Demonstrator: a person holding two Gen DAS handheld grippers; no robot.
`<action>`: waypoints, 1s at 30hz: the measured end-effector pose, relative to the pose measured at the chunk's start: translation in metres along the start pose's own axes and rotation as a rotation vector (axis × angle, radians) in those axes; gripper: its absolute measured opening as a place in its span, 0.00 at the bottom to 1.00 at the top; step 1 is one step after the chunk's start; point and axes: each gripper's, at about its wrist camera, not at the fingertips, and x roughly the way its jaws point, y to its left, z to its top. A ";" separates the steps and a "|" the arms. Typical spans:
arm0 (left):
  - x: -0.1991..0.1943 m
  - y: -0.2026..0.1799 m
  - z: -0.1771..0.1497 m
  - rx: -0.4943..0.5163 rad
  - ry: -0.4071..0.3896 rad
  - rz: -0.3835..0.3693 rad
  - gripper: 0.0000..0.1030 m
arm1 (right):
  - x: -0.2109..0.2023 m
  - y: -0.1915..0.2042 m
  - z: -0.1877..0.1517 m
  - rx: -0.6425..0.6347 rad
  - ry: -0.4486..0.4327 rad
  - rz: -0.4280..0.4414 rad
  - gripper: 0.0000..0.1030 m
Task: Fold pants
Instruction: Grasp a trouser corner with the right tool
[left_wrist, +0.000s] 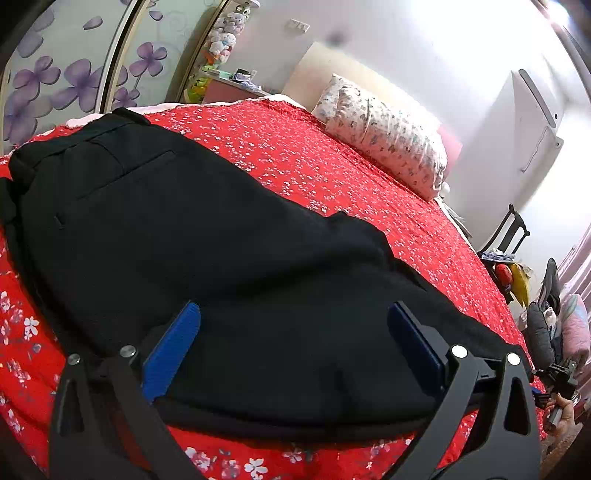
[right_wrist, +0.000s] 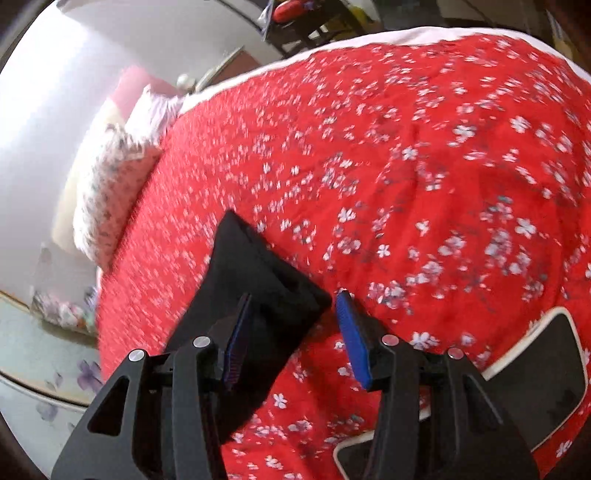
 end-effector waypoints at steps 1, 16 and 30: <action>0.000 0.000 0.000 0.000 0.000 0.000 0.98 | 0.005 0.001 -0.001 -0.009 0.014 -0.018 0.48; -0.001 0.000 0.000 -0.001 -0.001 -0.002 0.98 | 0.009 0.018 -0.002 -0.101 -0.084 -0.036 0.15; 0.000 0.000 0.000 0.000 0.001 0.000 0.98 | 0.002 0.001 -0.002 0.058 -0.106 0.150 0.14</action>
